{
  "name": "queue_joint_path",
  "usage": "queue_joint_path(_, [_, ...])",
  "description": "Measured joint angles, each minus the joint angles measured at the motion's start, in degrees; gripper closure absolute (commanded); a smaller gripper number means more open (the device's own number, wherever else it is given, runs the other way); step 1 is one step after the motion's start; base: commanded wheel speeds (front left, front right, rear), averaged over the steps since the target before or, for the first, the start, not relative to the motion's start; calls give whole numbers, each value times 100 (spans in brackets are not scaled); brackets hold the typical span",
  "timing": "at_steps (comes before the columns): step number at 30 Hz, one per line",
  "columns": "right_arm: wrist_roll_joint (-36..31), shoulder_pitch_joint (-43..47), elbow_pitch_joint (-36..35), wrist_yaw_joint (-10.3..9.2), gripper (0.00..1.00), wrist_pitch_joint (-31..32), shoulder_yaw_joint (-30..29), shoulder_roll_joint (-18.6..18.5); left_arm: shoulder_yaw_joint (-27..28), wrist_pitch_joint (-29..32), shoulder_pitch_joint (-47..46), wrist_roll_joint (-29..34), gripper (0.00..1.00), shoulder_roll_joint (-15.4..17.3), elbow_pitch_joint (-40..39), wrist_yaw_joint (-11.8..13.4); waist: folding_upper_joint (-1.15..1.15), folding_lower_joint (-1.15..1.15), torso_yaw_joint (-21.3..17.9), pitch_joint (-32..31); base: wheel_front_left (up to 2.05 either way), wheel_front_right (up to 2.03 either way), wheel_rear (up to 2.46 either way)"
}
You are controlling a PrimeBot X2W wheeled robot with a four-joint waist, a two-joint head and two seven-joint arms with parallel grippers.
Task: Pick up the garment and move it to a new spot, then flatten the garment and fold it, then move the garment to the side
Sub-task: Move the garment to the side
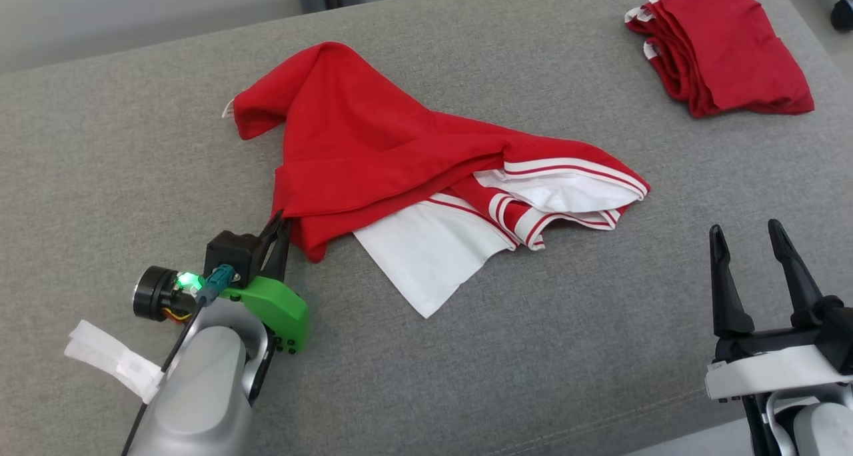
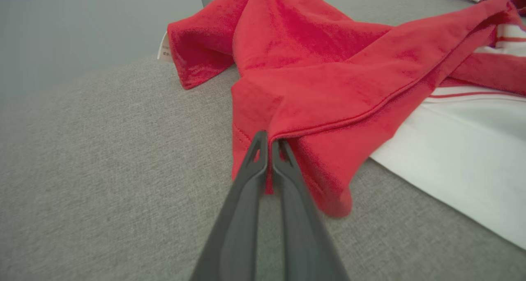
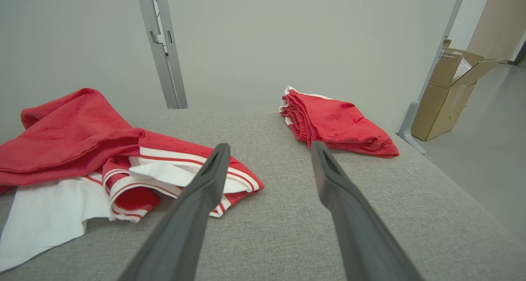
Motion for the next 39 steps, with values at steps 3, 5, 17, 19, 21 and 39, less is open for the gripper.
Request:
queue_joint_path(3, [0,129,31,0,0,0,-98,45,-54,0,11,75,100,62,-252,10,0,0,140,-66,0,0,0])
queue_joint_path(5, [-1,188,47,0,0,0,-109,53,-108,0,85,230,100,143,-476,92,0,0,212,-140,0,0,0])
queue_joint_path(17, [10,525,22,0,0,0,-294,89,-591,260,2217,666,100,511,-2209,578,0,0,793,-475,0,0,0])
queue_joint_path(19, [11,533,24,0,0,0,-286,87,-582,337,2599,584,100,532,-2339,624,0,0,890,-484,0,0,0])
queue_joint_path(21, [11,533,30,0,0,0,-268,82,-542,357,2860,497,100,531,-2359,686,0,0,953,-483,0,0,0])
queue_joint_path(39, [11,456,98,0,0,0,-179,143,-1128,2421,3440,48,0,573,-4880,232,0,0,673,-431,0,0,0])
